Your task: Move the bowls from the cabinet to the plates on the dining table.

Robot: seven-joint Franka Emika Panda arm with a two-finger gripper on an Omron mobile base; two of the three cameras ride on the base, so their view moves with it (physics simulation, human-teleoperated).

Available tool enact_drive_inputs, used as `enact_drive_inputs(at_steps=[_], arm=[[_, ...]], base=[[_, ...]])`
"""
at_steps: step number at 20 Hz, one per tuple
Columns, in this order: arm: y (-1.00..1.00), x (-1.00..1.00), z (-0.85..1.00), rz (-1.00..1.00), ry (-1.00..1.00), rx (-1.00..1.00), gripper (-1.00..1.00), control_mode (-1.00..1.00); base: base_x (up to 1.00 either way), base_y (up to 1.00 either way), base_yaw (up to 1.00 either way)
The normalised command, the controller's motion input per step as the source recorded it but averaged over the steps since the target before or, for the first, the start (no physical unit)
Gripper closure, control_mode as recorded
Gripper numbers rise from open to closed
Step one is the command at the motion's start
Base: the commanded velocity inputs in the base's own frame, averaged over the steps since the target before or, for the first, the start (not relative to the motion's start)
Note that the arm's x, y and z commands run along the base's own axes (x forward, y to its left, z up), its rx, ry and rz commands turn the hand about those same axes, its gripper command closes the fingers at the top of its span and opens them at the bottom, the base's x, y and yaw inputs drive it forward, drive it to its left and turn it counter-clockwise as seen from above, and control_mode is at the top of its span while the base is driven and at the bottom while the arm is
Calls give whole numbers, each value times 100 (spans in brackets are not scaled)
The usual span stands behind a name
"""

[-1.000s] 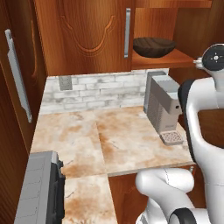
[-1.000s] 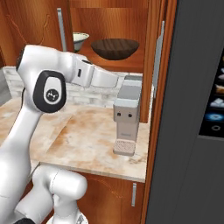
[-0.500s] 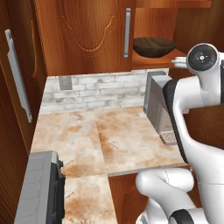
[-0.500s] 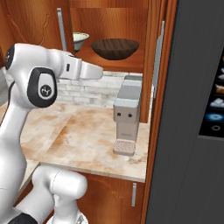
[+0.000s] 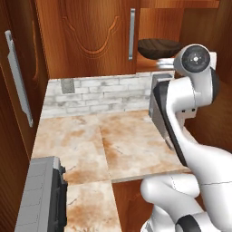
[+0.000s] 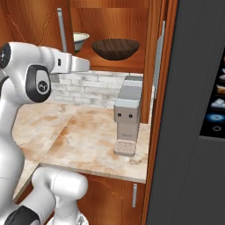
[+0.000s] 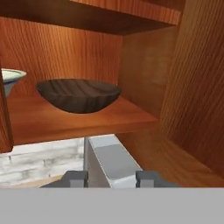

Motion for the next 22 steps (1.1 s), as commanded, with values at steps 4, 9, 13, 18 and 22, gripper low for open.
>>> enact_drive_inputs(at_steps=[4, 9, 13, 18, 22], arm=[[41, 35, 1, 15, -3, 0, -100, -100], [35, 34, 5, 12, -3, 0, -100, -100], [34, 30, 6, 8, -1, 0, -100, -100], [34, 30, 6, 6, 0, 0, -100, -100], [32, 27, 14, 5, 0, 0, -100, -100]], base=[[0, 0, 0], [0, 0, 0], [0, 0, 0], [0, 0, 0], [0, 0, 0]])
